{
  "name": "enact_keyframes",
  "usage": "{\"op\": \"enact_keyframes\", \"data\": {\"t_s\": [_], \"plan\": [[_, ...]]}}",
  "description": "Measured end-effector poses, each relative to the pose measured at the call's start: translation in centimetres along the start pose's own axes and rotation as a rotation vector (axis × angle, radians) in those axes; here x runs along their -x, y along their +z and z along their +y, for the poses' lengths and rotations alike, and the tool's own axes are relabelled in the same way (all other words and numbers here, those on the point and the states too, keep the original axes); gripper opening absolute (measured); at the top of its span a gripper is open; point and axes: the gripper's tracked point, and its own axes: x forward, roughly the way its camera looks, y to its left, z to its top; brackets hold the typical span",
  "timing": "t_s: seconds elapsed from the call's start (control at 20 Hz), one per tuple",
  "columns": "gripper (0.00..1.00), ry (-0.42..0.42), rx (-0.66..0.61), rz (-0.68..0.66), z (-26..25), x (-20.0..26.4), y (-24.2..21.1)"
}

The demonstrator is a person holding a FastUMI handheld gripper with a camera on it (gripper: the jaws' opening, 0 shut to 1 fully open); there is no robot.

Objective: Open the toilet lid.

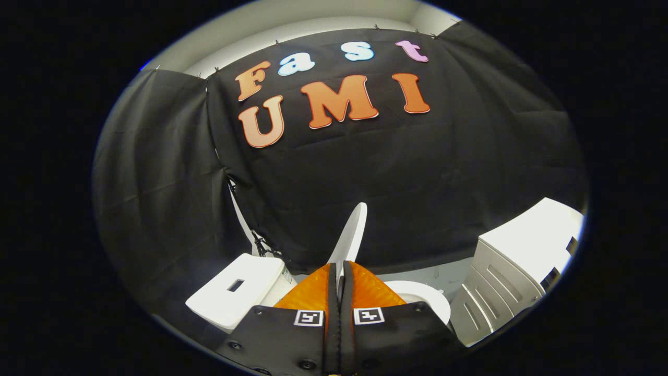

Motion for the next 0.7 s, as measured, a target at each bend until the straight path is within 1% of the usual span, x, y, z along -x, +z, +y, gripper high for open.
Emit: {"op": "enact_keyframes", "data": {"t_s": [0.1,0.35,0.7], "plan": [[0.08,0.021,0.02,-0.001,2.5,-0.3,0.6],[0.08,0.055,0.116,-0.003,8.1,-0.6,1.4],[0.08,0.082,0.17,-0.013,14.9,-1.1,1.3]]}}
